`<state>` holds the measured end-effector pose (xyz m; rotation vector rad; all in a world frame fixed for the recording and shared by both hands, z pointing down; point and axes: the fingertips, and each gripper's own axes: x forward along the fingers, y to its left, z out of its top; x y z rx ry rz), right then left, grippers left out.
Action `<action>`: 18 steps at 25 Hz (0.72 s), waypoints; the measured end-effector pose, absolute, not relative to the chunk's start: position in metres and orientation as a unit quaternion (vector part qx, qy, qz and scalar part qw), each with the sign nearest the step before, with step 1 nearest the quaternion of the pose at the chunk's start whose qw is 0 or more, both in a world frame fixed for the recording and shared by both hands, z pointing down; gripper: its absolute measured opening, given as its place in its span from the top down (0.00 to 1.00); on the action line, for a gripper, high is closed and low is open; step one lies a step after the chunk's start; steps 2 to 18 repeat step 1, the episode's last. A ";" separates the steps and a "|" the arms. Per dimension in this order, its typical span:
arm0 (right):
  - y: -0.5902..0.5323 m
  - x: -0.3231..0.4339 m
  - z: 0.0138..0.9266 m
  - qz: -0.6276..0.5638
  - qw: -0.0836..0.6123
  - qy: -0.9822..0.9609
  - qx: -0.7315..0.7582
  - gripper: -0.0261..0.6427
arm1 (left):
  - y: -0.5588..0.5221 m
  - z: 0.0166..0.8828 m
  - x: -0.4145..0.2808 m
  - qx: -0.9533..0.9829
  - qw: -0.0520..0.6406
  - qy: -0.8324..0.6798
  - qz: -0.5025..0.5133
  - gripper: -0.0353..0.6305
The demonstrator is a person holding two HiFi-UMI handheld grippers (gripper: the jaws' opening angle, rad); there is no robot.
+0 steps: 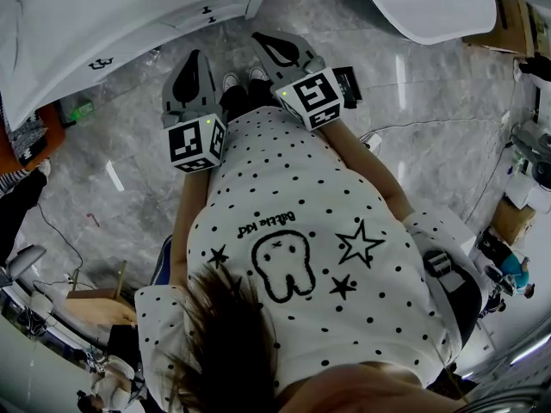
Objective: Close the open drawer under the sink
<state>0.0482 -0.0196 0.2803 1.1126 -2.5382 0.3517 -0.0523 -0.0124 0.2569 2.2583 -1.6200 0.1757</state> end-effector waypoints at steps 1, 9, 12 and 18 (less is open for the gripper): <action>-0.021 0.048 0.281 0.124 0.174 -0.895 0.392 0.94 | -0.013 0.257 -0.053 0.798 0.178 -0.573 0.062 0.94; -0.021 0.048 0.281 0.124 0.174 -0.895 0.392 0.94 | -0.013 0.257 -0.053 0.798 0.178 -0.573 0.062 0.94; -0.021 0.048 0.281 0.124 0.174 -0.895 0.392 0.94 | -0.013 0.257 -0.053 0.798 0.178 -0.573 0.062 0.94; -0.021 0.048 0.281 0.124 0.174 -0.895 0.392 0.94 | -0.013 0.257 -0.053 0.798 0.178 -0.573 0.062 0.94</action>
